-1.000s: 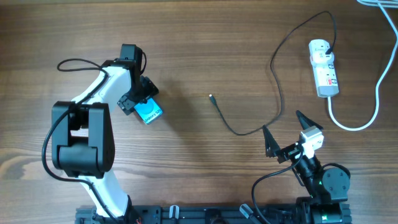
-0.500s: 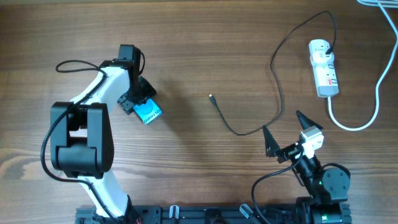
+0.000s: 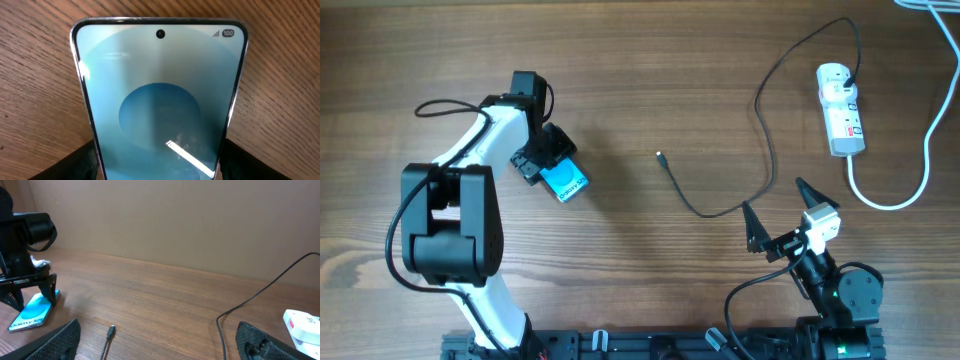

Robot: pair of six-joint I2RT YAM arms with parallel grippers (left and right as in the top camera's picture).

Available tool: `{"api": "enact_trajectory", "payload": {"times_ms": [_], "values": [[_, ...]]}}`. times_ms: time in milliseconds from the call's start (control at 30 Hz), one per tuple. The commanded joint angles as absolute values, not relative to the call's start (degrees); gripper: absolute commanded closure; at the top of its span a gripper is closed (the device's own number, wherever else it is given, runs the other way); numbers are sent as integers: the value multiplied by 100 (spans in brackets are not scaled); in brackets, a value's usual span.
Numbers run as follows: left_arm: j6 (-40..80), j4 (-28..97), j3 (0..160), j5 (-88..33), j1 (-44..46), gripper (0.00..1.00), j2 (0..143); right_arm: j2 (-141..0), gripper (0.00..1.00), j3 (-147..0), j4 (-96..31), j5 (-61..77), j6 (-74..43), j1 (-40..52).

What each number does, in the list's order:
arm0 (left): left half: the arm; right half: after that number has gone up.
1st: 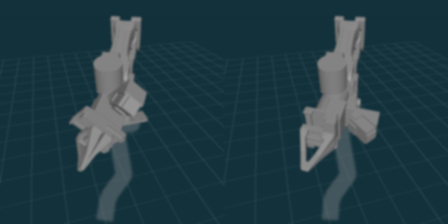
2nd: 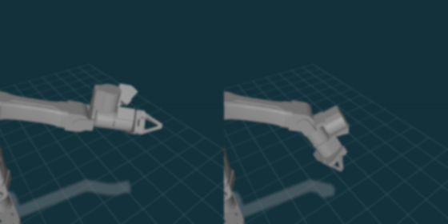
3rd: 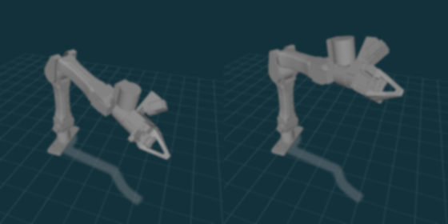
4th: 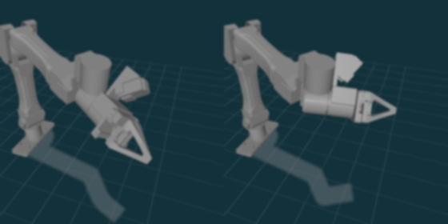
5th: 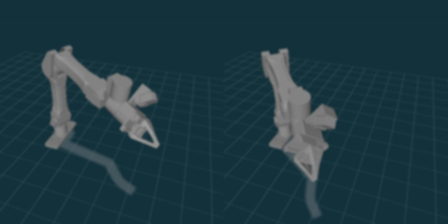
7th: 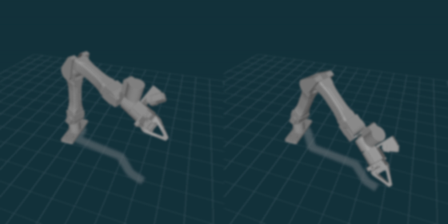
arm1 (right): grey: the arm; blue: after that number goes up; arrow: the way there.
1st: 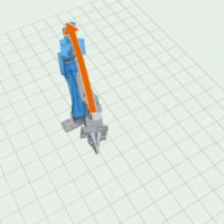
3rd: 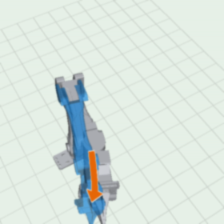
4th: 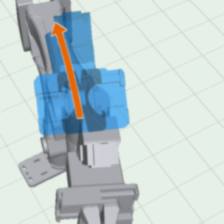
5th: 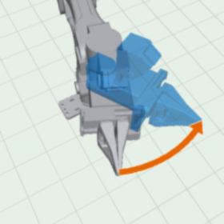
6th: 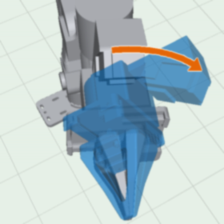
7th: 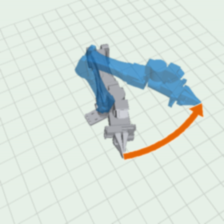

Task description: Plug charger to phone and switch on socket

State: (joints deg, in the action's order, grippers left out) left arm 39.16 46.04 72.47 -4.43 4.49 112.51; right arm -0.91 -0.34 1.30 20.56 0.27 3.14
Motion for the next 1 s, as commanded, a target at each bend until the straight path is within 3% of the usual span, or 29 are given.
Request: {"api": "enact_trajectory", "payload": {"times_ms": [0, 100, 233, 600, 700, 867, 967], "values": [[3988, 4622, 7166, -663, 497, 28, 10879, -80, 0, -30, 163, 1992, -1, 342], [3988, 4661, 7166, -725, 497, 28, 10648, -80, 0, -32, 416, 1844, -191, 342], [3990, 4652, 7170, -919, 497, 27, 10158, -128, 0, -187, 628, 2425, -1435, 342], [3986, 4705, 7124, -462, 504, 30, 10025, -2038, 0, -600, 628, 3120, -1581, 342], [3977, 4700, 7109, -436, 506, 30, 10029, -2217, 0, -600, 676, 3133, -2421, 342], [3966, 4541, 6803, -314, 504, 30, 10029, -2825, 0, -626, 856, 3701, -2543, 342], [3966, 4504, 6803, -318, 526, 30, 10029, -3822, 0, -1614, 425, 4143, -2335, 342]]}}
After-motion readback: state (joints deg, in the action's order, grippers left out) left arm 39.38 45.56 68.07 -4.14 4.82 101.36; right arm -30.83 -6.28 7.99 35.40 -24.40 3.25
